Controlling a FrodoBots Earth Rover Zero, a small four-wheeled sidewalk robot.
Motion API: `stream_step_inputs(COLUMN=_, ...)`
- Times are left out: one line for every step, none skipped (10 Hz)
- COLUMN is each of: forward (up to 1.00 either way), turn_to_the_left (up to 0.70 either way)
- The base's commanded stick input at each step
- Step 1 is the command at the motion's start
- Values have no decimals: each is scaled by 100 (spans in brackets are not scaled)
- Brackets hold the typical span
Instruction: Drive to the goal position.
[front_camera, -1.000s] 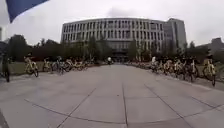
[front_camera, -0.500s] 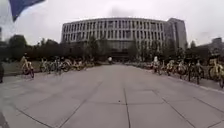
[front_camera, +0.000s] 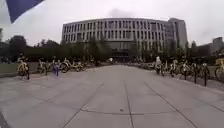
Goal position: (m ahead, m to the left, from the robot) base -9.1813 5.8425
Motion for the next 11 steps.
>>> stream_step_inputs(forward=60, turn_to_the_left=1)
stream_step_inputs(forward=60, turn_to_the_left=1)
stream_step_inputs(forward=60, turn_to_the_left=1)
stream_step_inputs(forward=60, turn_to_the_left=1)
stream_step_inputs(forward=60, turn_to_the_left=1)
stream_step_inputs(forward=60, turn_to_the_left=1)
stream_step_inputs(forward=60, turn_to_the_left=1)
stream_step_inputs(forward=60, turn_to_the_left=1)
stream_step_inputs(forward=60, turn_to_the_left=1)
stream_step_inputs(forward=60, turn_to_the_left=1)
stream_step_inputs(forward=60, turn_to_the_left=1)
